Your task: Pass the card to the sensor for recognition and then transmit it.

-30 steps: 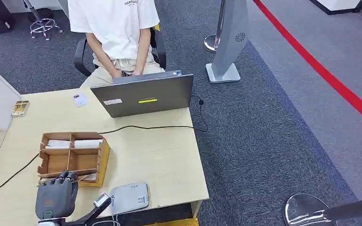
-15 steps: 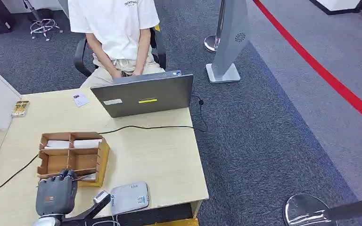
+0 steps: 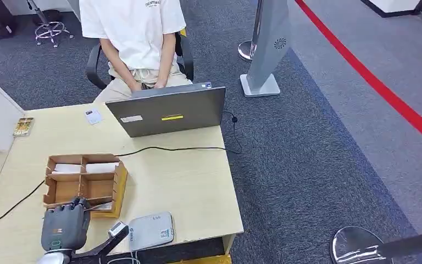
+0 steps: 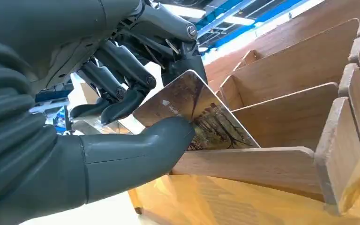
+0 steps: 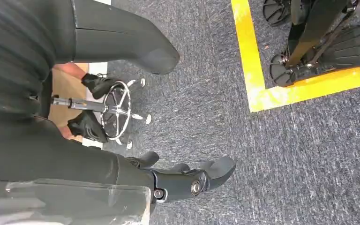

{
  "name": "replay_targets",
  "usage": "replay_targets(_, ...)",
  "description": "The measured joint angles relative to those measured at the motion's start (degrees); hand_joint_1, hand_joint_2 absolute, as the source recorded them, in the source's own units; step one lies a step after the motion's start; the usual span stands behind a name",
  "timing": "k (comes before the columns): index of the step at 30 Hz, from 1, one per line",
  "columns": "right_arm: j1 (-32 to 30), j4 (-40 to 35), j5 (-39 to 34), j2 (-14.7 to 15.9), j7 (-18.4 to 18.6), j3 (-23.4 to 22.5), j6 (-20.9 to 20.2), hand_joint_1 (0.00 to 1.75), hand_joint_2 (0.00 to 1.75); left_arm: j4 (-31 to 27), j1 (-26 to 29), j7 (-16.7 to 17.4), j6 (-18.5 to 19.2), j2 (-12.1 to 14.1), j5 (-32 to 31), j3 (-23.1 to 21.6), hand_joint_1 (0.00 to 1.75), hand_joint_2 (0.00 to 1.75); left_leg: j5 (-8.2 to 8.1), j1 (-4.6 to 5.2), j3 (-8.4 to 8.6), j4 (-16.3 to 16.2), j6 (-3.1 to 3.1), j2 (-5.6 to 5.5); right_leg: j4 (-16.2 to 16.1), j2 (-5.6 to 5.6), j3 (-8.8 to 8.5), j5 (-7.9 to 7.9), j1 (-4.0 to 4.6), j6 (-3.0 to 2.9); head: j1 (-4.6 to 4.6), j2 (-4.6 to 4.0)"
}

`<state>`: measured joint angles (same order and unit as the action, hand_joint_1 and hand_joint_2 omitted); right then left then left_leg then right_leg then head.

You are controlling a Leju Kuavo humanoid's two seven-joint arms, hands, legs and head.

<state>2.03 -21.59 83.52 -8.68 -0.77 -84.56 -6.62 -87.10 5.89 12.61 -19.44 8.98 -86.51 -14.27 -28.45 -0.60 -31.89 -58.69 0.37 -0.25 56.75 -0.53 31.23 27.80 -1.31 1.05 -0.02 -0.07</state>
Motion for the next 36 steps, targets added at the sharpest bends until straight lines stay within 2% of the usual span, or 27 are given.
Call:
replay_targets(1, 0.0, 0.0, 0.0, 0.0, 0.0, 0.0, 0.0, 0.00, 1.75, -0.1, 0.0, 0.1, 1.2, 0.0, 0.1, 0.0, 1.75, 1.75, 0.00, 0.00, 0.00, 0.0, 0.00, 0.00, 0.0, 0.00, 0.00, 0.00, 0.00, 0.00, 0.00, 0.00)
replay_targets(3, 0.0, 0.0, 0.1, 0.0, 0.2, 0.0, -0.1, 0.00, 1.75, -1.8, -0.1, 0.7, 6.3, 0.2, 0.2, 0.0, 1.75, 1.75, 0.00, 0.00, 0.02, 0.0, 0.00, 0.00, 0.0, 0.00, 0.00, 0.00, 0.00, 0.00, 0.00, 0.00)
replay_targets(6, 0.0, -0.2, 0.0, 0.1, 0.6, 0.0, -0.8, 0.00, 1.75, -7.5, -1.5, 2.2, 19.2, 1.9, 0.1, -0.8, 1.75, 1.75, 0.01, -0.01, 0.03, 0.0, -0.01, -0.01, 0.0, 0.01, 0.01, -0.01, 0.01, -0.02, -0.02, 0.00)
replay_targets(8, 0.0, -0.7, 0.0, 0.1, 0.7, 0.0, -1.5, 0.00, 1.75, -12.1, -2.9, 3.3, 25.9, 4.0, 0.5, -2.2, 1.75, 1.75, 0.05, -0.05, 0.02, 0.0, -0.07, 0.01, 0.0, -0.01, 0.05, -0.06, 0.04, -0.07, 0.00, 0.00)
replay_targets(10, -0.1, -1.2, 0.0, 0.1, 0.8, -0.1, -2.1, 0.00, 1.75, -16.1, -4.6, 3.9, 28.6, 5.9, 1.1, -3.2, 1.75, 1.75, 0.06, -0.04, 0.01, 0.0, -0.07, 0.01, 0.0, 0.00, 0.04, -0.07, 0.04, -0.08, -0.02, 0.00)
replay_targets(15, -0.2, -2.9, 0.0, -0.2, 0.9, -0.7, -3.3, 0.00, 1.75, -24.3, -11.6, 4.2, 30.9, 11.0, 3.5, -6.6, 1.75, 1.75, 0.10, -0.04, -0.01, 0.0, -0.09, -0.03, 0.0, 0.02, 0.04, -0.07, 0.03, -0.07, 0.00, 0.00)
replay_targets(19, -0.2, -4.0, 0.5, -0.7, 1.0, -1.0, -3.8, 0.00, 1.75, -27.7, -18.3, 4.2, 33.9, 13.5, 5.7, -9.0, 1.75, 1.75, 0.10, -0.02, -0.01, 0.0, -0.08, -0.02, 0.0, 0.00, 0.04, -0.08, 0.02, -0.05, -0.02, 0.00)
replay_targets(28, -0.2, -5.7, 1.2, -1.8, 1.2, -1.9, -4.4, 0.00, 1.75, -31.2, -32.0, 6.6, 37.5, 16.6, 8.5, -13.3, 1.75, 1.75, 0.10, -0.03, -0.01, 0.0, -0.09, 0.01, 0.0, -0.05, 0.06, -0.09, 0.03, -0.06, -0.04, 0.00)
replay_targets(33, -0.2, -6.4, 2.2, -2.3, 1.0, -1.9, -4.6, 0.00, 1.75, -31.6, -36.4, 8.9, 36.3, 16.9, 8.0, -13.7, 1.75, 1.75, 0.10, -0.03, -0.01, 0.0, -0.09, 0.01, 0.0, -0.06, 0.07, -0.09, 0.03, -0.06, -0.02, 0.00)
replay_targets(34, -0.2, -6.4, 2.5, -2.3, 1.0, -1.9, -4.6, 0.00, 1.75, -31.6, -37.1, 9.3, 35.0, 16.9, 7.1, -13.7, 1.75, 1.75, 0.10, -0.03, -0.01, 0.0, -0.09, 0.01, 0.0, -0.07, 0.08, -0.09, 0.03, -0.06, -0.04, 0.00)
replay_targets(36, -0.2, -6.3, 3.7, -2.3, 0.7, -1.8, -4.2, 0.00, 1.75, -31.2, -38.7, 9.6, 30.2, 16.8, 3.9, -13.7, 1.75, 1.75, 0.10, -0.03, -0.02, 0.0, -0.09, 0.01, 0.0, -0.07, 0.08, -0.09, 0.02, -0.06, -0.02, 0.00)
